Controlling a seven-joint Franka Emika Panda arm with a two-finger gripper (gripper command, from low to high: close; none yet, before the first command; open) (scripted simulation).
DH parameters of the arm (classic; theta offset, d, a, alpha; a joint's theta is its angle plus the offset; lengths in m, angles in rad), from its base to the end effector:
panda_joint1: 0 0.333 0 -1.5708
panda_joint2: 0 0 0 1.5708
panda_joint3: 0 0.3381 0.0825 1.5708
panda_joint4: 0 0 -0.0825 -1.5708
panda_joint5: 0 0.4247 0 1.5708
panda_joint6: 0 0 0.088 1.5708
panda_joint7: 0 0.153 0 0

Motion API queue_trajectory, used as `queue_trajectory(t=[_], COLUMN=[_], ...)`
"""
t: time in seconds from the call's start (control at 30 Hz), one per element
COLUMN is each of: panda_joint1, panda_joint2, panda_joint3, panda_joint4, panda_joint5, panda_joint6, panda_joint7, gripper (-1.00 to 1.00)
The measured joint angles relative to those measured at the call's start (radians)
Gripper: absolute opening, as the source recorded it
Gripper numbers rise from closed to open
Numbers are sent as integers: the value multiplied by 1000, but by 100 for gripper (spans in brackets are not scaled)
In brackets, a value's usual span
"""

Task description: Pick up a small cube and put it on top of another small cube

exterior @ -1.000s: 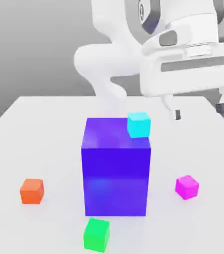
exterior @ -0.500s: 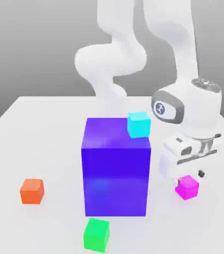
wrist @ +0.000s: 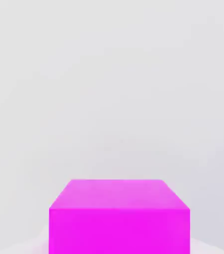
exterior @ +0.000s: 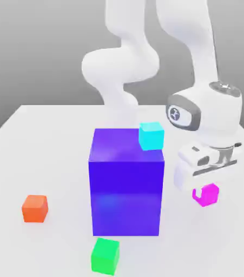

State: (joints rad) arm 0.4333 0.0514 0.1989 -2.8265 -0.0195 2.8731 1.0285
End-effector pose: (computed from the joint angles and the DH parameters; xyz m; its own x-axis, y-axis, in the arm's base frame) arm 0.3029 0.2254 0.1249 0.9295 -0.3688 -0.0062 -0.3688 -0.9295 0.0005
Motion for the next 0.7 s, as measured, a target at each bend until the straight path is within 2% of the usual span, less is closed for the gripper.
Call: queue_trajectory(t=[0.2,0.33,0.7], panda_joint1=[-83,-139,-467], panda_joint2=[-28,-32,23], panda_joint3=[-10,-49,-215], panda_joint4=[82,156,288], panda_joint5=[122,169,55], panda_joint6=[-107,-183,-260], panda_joint7=[-225,-378,-521], gripper=[-100,-100,-100])
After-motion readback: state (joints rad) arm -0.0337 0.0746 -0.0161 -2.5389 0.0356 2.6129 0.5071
